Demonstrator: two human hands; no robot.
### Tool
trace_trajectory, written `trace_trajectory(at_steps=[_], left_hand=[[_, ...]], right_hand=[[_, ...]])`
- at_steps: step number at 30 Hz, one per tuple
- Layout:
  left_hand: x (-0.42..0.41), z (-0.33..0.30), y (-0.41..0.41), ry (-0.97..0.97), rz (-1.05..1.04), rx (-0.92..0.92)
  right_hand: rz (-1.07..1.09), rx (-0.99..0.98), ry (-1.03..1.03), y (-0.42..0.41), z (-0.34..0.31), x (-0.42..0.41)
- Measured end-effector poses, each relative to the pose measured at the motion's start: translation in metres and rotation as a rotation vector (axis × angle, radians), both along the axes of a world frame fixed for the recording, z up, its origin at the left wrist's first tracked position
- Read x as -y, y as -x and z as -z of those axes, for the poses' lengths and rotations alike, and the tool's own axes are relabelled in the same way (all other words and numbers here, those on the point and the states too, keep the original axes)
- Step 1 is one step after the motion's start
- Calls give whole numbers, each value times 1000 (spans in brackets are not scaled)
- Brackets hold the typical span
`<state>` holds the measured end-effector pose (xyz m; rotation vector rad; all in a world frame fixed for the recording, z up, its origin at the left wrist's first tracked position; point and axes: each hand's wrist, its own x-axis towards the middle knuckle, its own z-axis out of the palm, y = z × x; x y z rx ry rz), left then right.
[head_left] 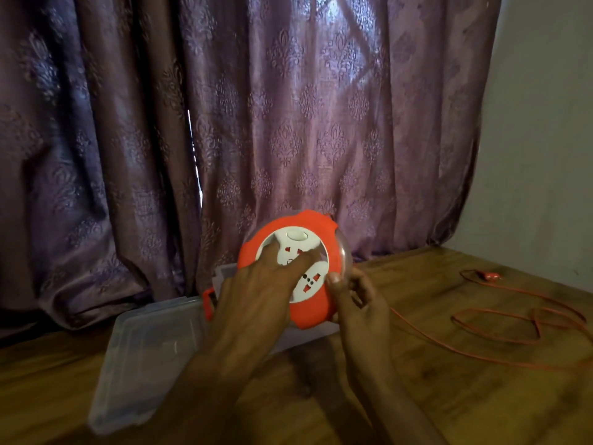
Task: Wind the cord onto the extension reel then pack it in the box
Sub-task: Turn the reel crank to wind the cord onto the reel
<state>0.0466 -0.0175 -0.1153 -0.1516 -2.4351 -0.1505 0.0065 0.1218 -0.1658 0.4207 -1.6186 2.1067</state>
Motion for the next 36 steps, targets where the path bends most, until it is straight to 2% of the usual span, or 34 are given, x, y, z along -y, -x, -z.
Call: trace_trajectory(at_steps=[7,11,14,17,28,31,36], left_hand=[[1,-8,-5,89,93,-27],[-7,-12,-11,-171,266,-156],[-17,-16,-16,-368,146,-244],[-23,-14,-17,-417,63,-147],[-17,-4,-10,-557,-55,15],[-17,-3,-11,-536,-62,-3],[-18,-7,-12,-240,-51,26]], right_hand=[[-50,9,90,5,1,-9],[13,-24,86,8,5,-10],[77,-52,64,7,5,-8],[104,-85,55,1,5,-5],[122,-206,-90,-18,8,11],[115,-198,-100,-18,8,14],[78,-120,-25,-15,4,9]])
